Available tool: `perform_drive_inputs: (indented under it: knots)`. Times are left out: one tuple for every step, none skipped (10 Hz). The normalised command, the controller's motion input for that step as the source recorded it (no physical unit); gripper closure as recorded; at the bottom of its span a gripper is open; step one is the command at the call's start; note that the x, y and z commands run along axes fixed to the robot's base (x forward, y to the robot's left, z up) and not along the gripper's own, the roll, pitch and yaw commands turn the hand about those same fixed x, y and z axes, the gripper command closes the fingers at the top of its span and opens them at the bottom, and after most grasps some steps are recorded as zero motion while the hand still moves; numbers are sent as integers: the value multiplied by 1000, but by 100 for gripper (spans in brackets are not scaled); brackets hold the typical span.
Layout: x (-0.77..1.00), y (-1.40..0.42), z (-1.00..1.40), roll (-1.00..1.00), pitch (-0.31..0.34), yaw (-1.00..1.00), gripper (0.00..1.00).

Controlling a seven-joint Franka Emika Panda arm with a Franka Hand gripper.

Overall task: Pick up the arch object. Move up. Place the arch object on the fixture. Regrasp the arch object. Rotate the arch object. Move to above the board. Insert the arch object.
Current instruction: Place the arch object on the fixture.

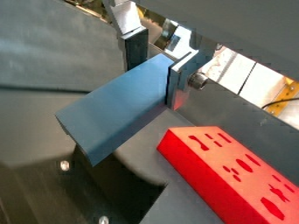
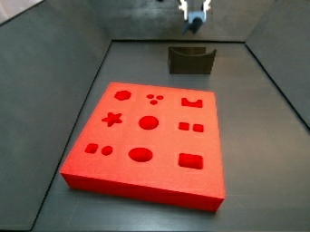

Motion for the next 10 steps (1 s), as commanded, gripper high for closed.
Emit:
perform_drive_inputs:
  knots:
    - [147, 137, -1000, -729, 180, -154, 100]
    - [154, 141, -1000, -447, 106, -195, 100]
    - [158, 141, -1000, -331, 80, -207, 100]
    - [164, 124, -978, -187, 31, -197, 100]
    - [120, 102, -675, -129, -3, -180, 100]
    - [102, 76, -468, -100, -19, -158, 100]
    - [72, 52, -364, -72, -28, -130, 100]
    - [61, 48, -362, -57, -40, -113, 100]
    - [60, 49, -363, -58, -40, -101, 100]
    - [59, 49, -364, -58, -40, -90, 100]
